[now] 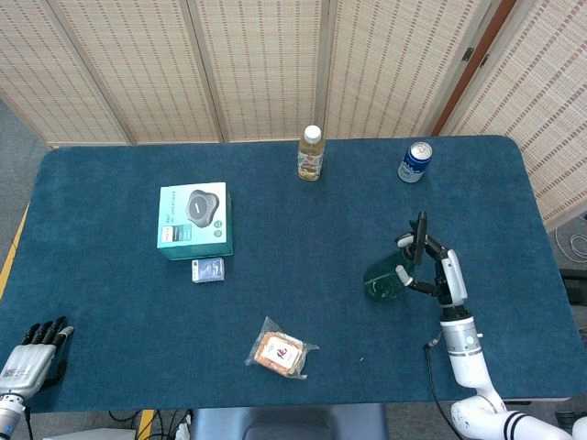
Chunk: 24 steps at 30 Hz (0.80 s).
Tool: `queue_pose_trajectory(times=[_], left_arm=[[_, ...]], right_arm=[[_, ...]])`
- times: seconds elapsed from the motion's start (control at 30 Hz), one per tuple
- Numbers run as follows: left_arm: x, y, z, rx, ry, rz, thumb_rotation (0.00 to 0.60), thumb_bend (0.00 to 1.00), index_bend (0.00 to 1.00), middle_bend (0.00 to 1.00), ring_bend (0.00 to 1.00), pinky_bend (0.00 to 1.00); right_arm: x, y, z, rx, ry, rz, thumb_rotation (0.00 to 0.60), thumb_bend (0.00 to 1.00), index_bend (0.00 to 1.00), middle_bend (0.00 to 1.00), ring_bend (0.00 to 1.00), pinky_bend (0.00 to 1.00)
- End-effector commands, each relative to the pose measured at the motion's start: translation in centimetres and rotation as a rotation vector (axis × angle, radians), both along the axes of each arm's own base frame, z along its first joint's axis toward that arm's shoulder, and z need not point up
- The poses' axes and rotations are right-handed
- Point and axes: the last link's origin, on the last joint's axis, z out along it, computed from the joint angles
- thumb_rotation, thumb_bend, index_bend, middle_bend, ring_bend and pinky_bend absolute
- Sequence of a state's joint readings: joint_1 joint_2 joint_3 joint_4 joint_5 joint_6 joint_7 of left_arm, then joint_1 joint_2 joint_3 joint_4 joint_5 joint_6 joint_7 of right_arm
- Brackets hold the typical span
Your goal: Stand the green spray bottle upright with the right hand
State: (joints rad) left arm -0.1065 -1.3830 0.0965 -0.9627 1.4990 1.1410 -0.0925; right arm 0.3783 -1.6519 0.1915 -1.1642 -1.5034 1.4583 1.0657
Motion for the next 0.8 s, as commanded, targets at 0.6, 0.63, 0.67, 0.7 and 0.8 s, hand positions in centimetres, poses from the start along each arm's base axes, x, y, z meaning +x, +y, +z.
queue_pose_trajectory(times=[0.6, 0.63, 0.67, 0.7, 0.8], left_arm=[[1.3, 1.2, 0.9, 0.027, 0.010, -0.030, 0.600, 0.53, 0.11, 0.00, 0.00, 0.00], [1.5, 1.5, 1.1, 0.033, 0.007, -0.037, 0.600, 0.53, 0.11, 0.00, 0.00, 0.00], [1.8, 1.8, 1.4, 0.041, 0.006, -0.048, 0.600, 0.53, 0.11, 0.00, 0.00, 0.00], [2.0, 2.1, 1.6, 0.046, 0.006, -0.058, 0.600, 0.53, 0.11, 0.00, 0.00, 0.00], [3.0, 2.9, 2.4, 0.070, -0.004, -0.090, 0.600, 0.53, 0.11, 0.00, 0.00, 0.00]], right_arm=[[-1.2, 2.5, 2.1, -0.018, 0.080, -0.061, 0.600, 0.13, 0.30, 0.24, 0.19, 0.28], [-1.3, 2.7, 2.4, -0.018, 0.103, -0.069, 0.600, 0.13, 0.30, 0.23, 0.18, 0.27], [-1.5, 3.1, 2.9, -0.016, 0.138, -0.087, 0.600, 0.13, 0.29, 0.22, 0.18, 0.27], [-1.7, 3.4, 3.4, -0.018, 0.169, -0.103, 0.600, 0.13, 0.29, 0.22, 0.18, 0.27], [-2.3, 4.2, 5.1, -0.014, 0.305, -0.160, 0.600, 0.13, 0.28, 0.21, 0.17, 0.27]])
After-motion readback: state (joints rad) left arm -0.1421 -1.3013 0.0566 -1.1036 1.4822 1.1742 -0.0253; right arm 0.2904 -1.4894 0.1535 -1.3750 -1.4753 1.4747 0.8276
